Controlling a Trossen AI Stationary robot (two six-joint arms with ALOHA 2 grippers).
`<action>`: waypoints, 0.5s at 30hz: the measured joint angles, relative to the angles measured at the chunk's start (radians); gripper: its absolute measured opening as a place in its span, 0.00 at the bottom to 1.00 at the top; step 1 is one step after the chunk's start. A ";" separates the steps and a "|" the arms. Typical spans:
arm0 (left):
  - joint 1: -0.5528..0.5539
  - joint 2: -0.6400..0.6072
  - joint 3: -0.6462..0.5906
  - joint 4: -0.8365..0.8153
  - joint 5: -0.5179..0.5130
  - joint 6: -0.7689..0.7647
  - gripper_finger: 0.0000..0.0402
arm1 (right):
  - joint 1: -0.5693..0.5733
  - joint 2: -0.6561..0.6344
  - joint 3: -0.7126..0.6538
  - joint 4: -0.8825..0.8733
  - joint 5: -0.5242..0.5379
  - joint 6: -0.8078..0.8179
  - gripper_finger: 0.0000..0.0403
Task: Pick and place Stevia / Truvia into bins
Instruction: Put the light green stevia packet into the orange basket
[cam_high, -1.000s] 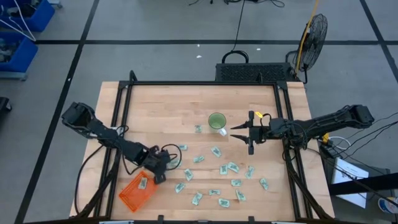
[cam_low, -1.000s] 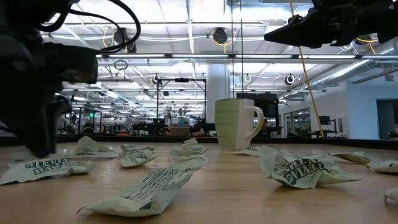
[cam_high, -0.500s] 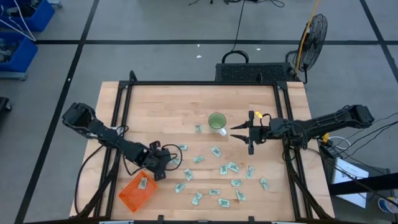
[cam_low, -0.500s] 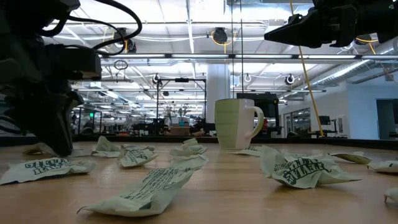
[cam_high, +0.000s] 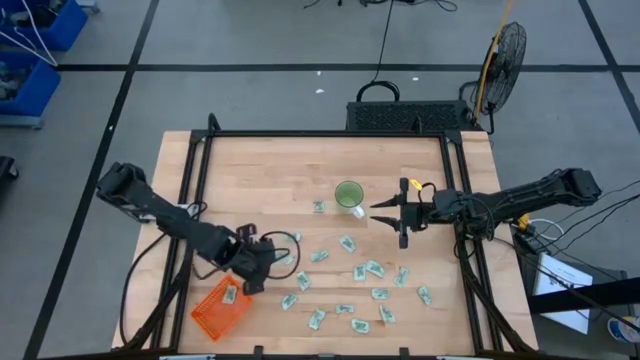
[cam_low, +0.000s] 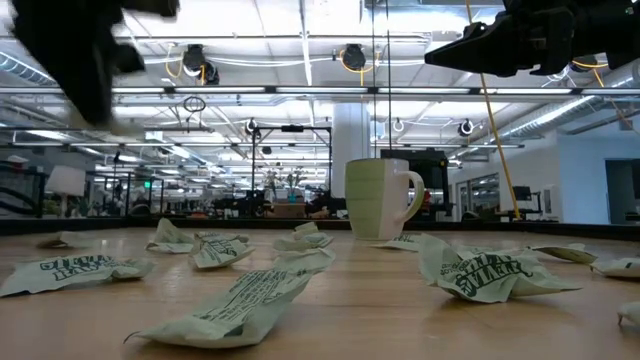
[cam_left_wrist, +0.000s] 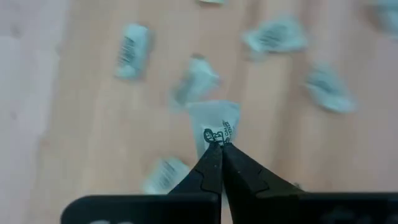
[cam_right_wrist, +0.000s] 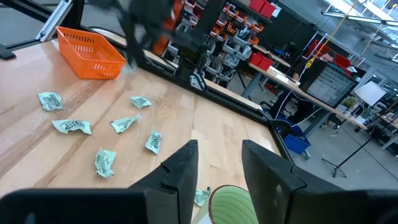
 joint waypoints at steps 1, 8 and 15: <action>-0.016 -0.003 0.040 -0.045 0.038 -0.042 0.01 | 0.000 0.000 0.000 0.000 0.000 0.000 0.29; -0.163 -0.004 0.092 -0.096 0.226 -0.442 0.04 | 0.000 0.000 0.000 -0.015 0.000 0.011 0.29; -0.265 -0.003 -0.029 -0.055 0.290 -0.670 0.01 | 0.000 0.000 0.000 0.005 -0.003 0.001 0.29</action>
